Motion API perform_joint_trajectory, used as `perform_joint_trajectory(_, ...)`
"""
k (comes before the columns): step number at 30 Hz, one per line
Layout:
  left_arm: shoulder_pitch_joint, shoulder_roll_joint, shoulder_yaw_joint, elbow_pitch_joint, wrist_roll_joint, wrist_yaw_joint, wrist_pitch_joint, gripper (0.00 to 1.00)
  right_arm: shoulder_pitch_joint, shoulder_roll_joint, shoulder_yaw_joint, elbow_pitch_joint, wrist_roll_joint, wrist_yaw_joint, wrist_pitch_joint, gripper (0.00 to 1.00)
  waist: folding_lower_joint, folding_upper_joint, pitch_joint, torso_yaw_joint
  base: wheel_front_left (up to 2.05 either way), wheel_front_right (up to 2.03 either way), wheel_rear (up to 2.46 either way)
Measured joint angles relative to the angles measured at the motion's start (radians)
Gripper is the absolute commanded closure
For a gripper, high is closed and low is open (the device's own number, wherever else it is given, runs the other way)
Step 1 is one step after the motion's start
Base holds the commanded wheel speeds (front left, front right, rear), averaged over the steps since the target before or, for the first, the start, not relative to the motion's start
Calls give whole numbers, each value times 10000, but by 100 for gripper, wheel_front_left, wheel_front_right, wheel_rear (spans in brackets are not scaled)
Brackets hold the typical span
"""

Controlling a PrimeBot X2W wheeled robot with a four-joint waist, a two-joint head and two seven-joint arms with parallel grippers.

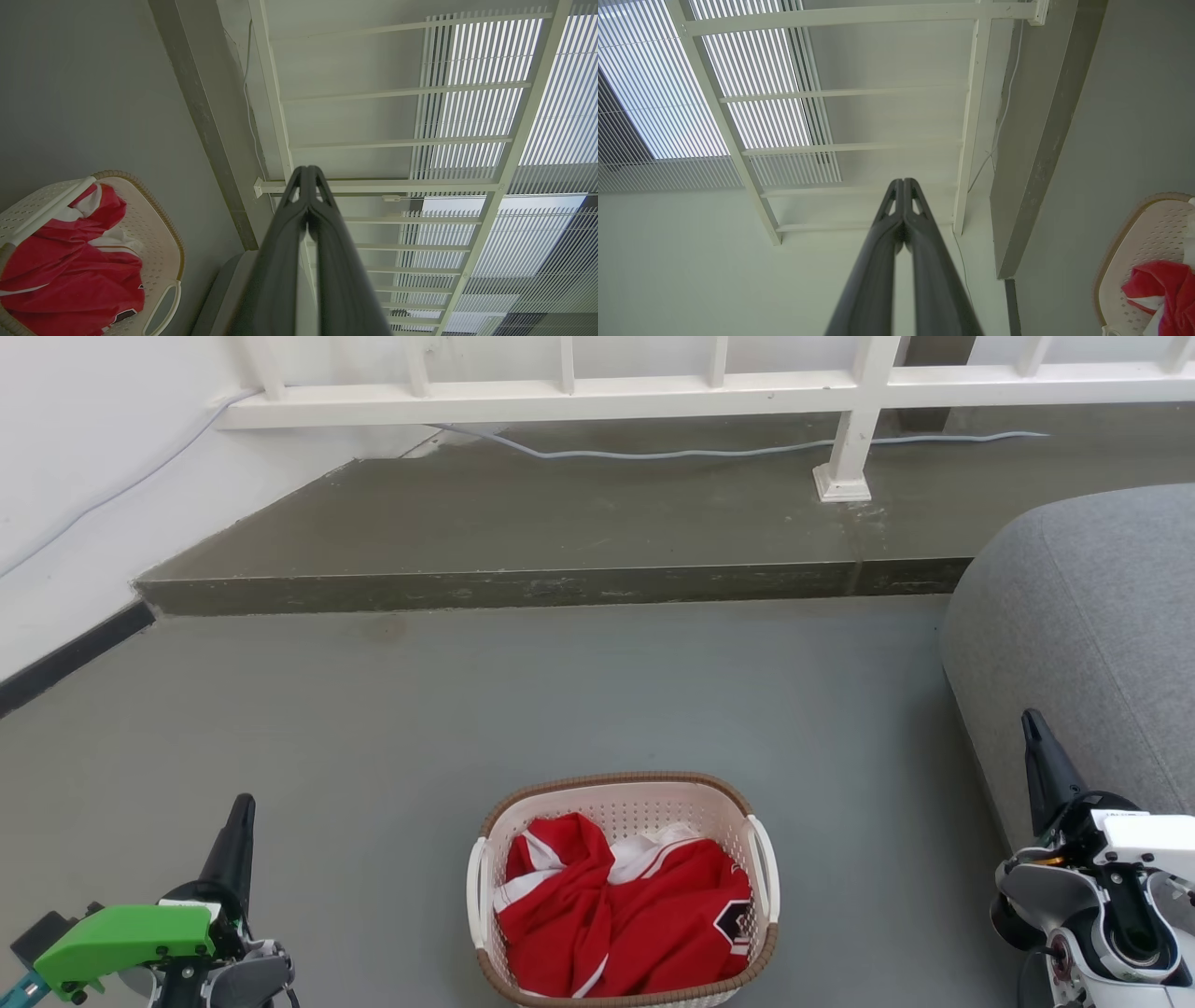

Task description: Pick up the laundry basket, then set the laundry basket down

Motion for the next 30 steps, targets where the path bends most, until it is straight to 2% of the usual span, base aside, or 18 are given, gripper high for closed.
perform_joint_trajectory(30, -10, -12, 17, 173, 0, -35, 31, 100, -9, 13, -27, 71, 0, 2, 12, 100, 0, 0, -4, 1, 0, 0, 0)
